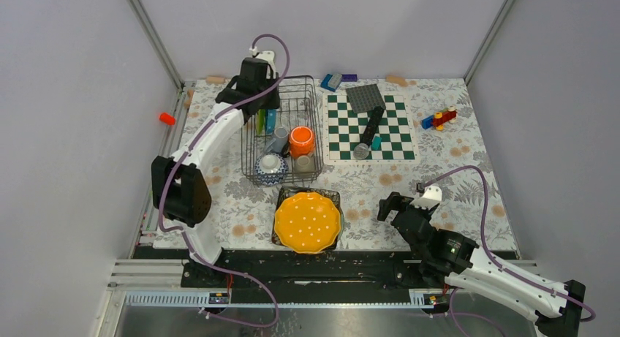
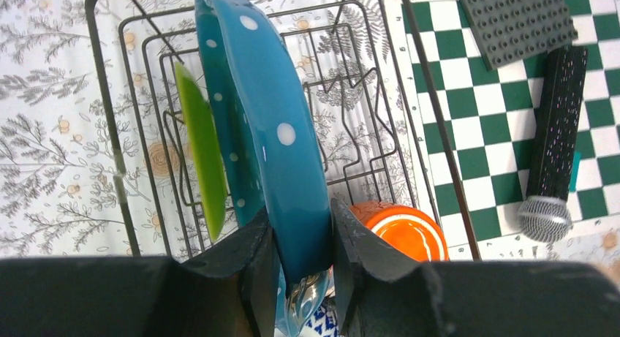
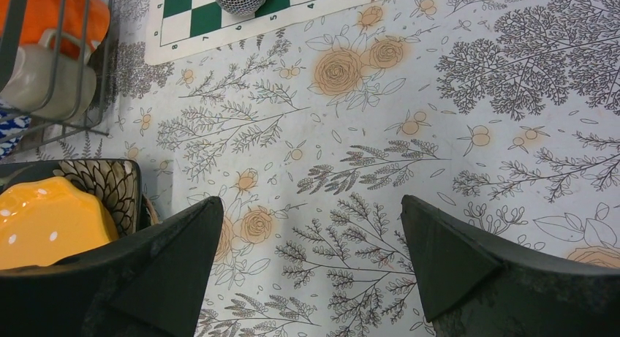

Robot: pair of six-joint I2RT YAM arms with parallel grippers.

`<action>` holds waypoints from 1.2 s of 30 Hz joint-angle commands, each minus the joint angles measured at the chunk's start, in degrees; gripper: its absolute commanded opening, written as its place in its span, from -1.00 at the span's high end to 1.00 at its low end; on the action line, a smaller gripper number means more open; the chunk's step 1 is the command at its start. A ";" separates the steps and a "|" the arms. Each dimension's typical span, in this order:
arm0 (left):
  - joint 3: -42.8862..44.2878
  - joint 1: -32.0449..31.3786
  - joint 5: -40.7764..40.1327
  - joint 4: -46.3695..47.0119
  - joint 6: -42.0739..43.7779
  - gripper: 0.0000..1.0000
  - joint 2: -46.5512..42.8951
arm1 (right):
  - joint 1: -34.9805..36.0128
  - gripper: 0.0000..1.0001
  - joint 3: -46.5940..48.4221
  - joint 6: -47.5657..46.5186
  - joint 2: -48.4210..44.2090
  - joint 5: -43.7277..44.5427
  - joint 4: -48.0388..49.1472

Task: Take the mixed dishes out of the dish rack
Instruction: Pick up the plate from the dish rack.

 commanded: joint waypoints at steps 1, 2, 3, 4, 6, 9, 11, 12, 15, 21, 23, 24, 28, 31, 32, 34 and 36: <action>5.99 -3.87 -3.46 4.84 11.81 1.00 -6.79 | 0.06 -0.97 0.55 -0.35 0.14 3.79 1.58; 6.15 -4.46 -3.44 4.89 12.68 1.00 -7.09 | 0.04 -0.97 0.52 -0.38 0.13 3.98 1.62; 6.21 -4.89 -2.97 4.91 12.95 1.00 -7.48 | 0.04 -0.97 0.60 -0.48 0.08 4.14 1.62; 6.18 -5.18 -2.62 5.04 14.50 1.00 -7.84 | 0.04 -0.97 0.77 -0.72 0.06 4.16 1.65; 5.78 -5.76 -1.81 5.66 16.12 1.00 -8.78 | 0.09 -0.97 0.87 -1.06 -0.07 4.34 1.65; 4.82 -6.74 -3.17 7.27 18.45 1.00 -10.07 | 0.04 -0.97 0.73 -1.25 -0.37 4.38 1.65; 4.46 -7.59 -4.29 7.46 20.47 1.00 -10.53 | 0.04 -0.97 0.71 -1.26 -0.48 4.47 1.66; 4.09 -8.02 -4.47 7.56 21.71 1.00 -10.76 | 0.04 -0.97 0.71 -1.26 -0.55 4.46 1.59; 2.17 -9.60 -5.71 9.10 25.41 1.00 -11.87 | 0.07 -0.97 0.64 -1.34 -0.63 4.60 1.65; -1.54 -14.21 -5.86 9.30 34.93 1.00 -14.65 | 0.04 -0.97 0.69 -1.50 -0.69 4.86 1.61; -2.37 -15.84 -7.34 9.40 37.15 1.00 -15.20 | 0.04 -0.97 0.70 -1.61 -0.74 4.88 1.65; -2.58 -16.51 -8.35 9.42 38.37 1.00 -15.33 | 0.04 -0.97 0.66 -1.61 -0.81 4.90 1.60; -3.62 -19.09 -12.56 10.73 41.98 1.00 -15.71 | 0.04 -0.97 0.62 -1.61 -1.12 4.86 1.63; -6.83 -21.20 -15.22 15.62 45.04 1.00 -17.20 | 0.04 -0.97 0.60 -1.70 -1.58 4.86 1.64; -8.25 -21.90 -16.08 18.00 46.09 1.00 -17.81 | 0.05 -0.97 0.55 -1.77 -1.74 4.80 1.60; -10.70 -23.36 -18.20 21.78 48.50 1.00 -19.05 | 0.04 -0.97 0.57 -1.72 -2.38 4.50 1.39; -12.31 -24.87 -19.71 23.75 50.08 1.00 -20.02 | 0.04 -0.97 0.55 -1.48 -2.98 4.25 0.77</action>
